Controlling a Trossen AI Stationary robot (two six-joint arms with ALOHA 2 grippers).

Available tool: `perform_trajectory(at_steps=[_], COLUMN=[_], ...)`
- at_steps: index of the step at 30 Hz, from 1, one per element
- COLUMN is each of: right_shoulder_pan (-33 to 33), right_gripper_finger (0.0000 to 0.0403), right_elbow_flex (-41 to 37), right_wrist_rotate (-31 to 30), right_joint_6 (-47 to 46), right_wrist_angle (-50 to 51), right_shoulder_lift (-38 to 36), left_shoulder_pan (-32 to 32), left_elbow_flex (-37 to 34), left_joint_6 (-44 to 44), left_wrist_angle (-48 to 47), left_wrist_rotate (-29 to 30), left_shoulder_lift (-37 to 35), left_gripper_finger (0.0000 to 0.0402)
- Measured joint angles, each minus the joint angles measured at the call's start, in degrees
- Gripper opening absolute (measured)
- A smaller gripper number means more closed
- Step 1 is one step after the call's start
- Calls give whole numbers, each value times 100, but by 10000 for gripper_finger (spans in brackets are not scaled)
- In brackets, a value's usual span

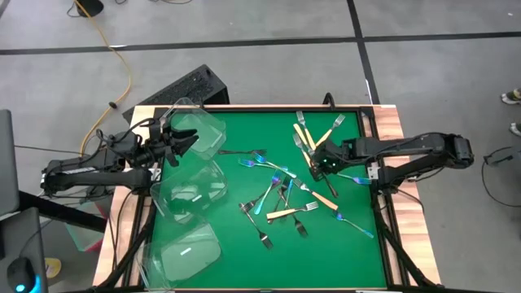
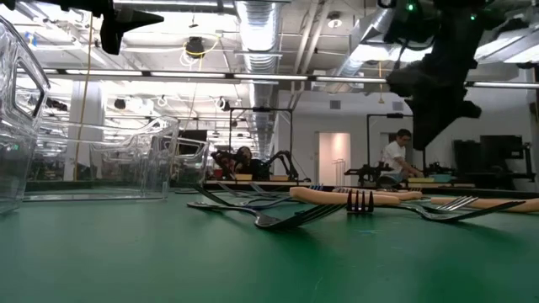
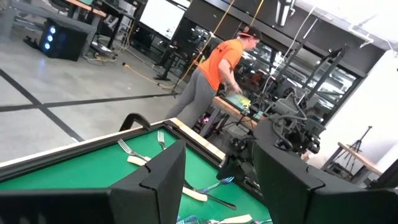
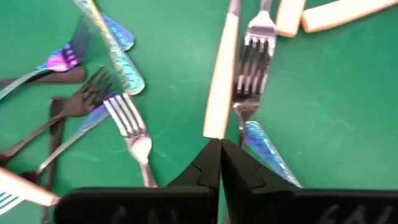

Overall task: Sort silverware by color (type)
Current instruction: Put the black fork into the top transparent bin

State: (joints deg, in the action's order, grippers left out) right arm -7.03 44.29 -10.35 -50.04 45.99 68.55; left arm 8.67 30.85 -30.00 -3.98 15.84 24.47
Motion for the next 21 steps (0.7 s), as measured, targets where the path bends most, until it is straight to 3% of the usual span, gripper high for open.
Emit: perform_trajectory(at_steps=[12, 21], right_shoulder_pan=[-103, -99], right_gripper_finger=[225, 232], right_elbow_flex=[-675, -813], right_wrist_rotate=[557, 588], right_joint_6=[52, 192], right_wrist_angle=[-239, -676], right_shoulder_lift=[109, 666], left_shoulder_pan=[0, 0], left_elbow_flex=[0, 0], left_joint_6=[-4, -57], left_wrist_angle=[-4, -7], left_wrist_rotate=[110, 288], left_shoulder_lift=[2, 2], left_gripper_finger=[172, 172])
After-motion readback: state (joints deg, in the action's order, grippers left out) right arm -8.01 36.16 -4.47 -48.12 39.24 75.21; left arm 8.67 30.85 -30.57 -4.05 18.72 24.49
